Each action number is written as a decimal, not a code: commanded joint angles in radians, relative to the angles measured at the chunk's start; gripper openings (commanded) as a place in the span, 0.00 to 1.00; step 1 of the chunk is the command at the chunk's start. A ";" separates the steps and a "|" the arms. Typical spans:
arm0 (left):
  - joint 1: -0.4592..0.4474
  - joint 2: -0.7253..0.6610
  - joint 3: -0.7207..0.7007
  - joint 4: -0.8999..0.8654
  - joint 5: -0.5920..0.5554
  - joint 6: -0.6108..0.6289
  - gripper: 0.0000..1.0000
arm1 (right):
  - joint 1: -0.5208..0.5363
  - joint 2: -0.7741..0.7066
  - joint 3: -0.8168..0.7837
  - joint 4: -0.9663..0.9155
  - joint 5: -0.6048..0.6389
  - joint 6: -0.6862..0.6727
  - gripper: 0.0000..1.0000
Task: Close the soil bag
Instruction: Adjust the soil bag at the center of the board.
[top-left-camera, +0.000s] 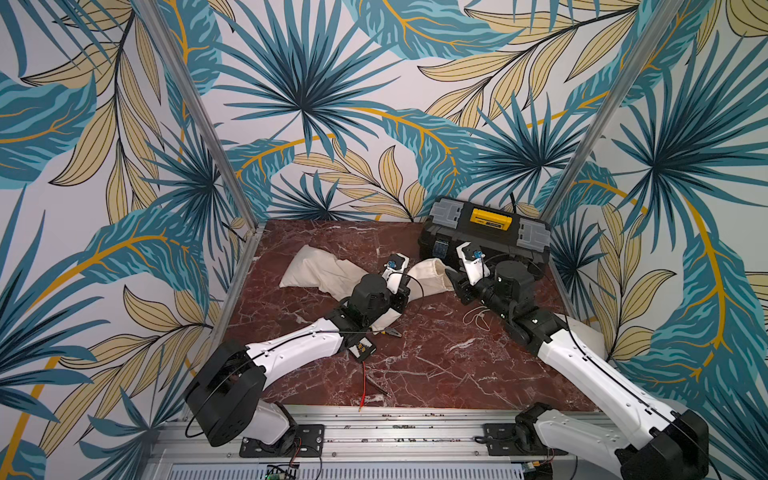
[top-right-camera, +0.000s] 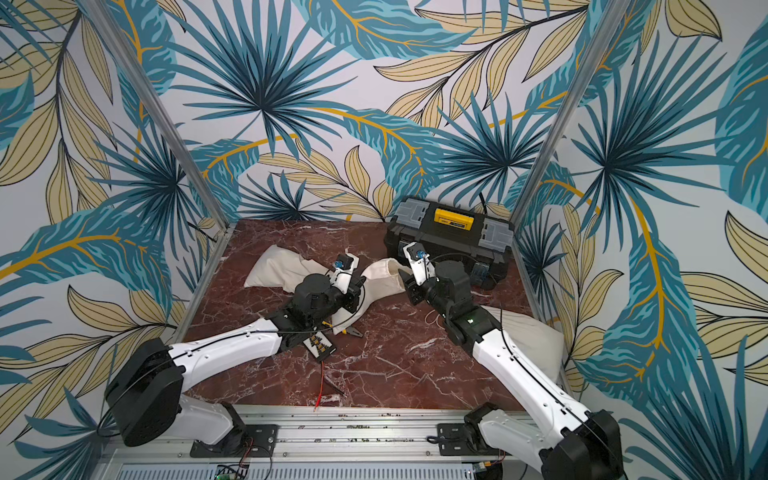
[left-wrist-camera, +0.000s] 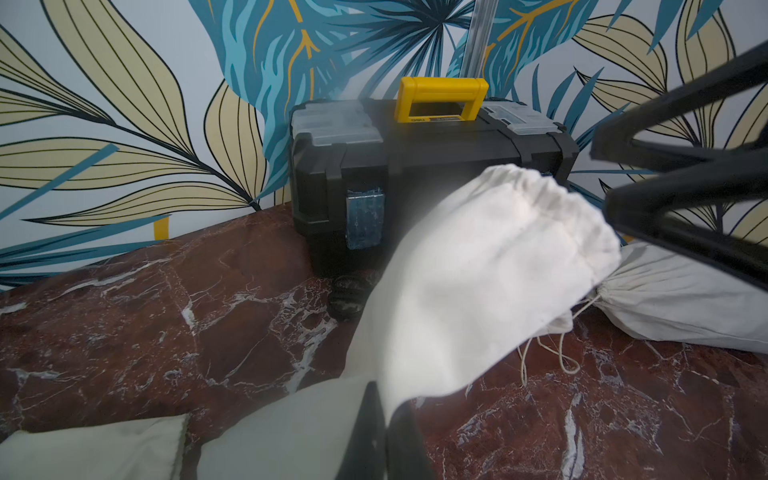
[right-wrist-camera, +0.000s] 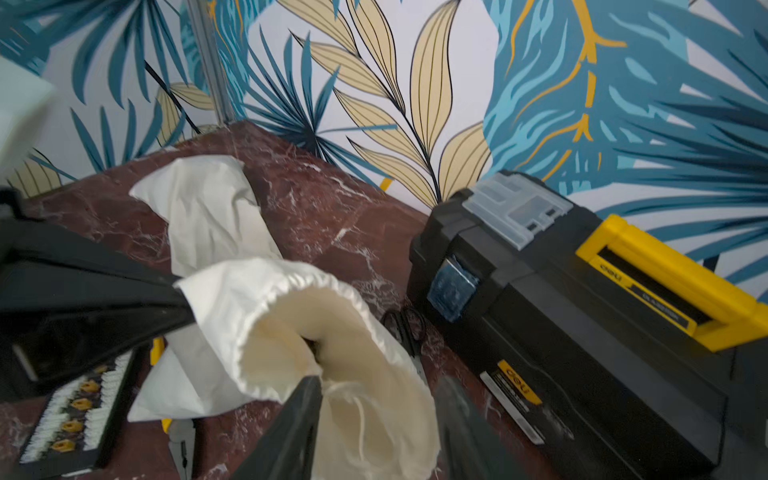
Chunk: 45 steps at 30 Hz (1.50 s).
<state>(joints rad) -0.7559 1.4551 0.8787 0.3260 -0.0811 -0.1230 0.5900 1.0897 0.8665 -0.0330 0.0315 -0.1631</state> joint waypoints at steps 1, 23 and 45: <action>-0.002 0.001 0.041 0.020 0.019 0.010 0.00 | -0.014 0.001 -0.005 -0.008 0.057 -0.063 0.49; -0.002 -0.008 0.039 0.008 0.038 0.001 0.00 | -0.025 0.115 -0.064 0.162 -0.082 -0.180 0.51; 0.011 -0.011 0.053 -0.036 -0.067 0.020 0.09 | -0.046 -0.042 0.089 0.059 -0.133 -0.156 0.00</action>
<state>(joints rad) -0.7528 1.4551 0.8948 0.2955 -0.1081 -0.1173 0.5457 1.1179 0.8997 0.0448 -0.0898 -0.3401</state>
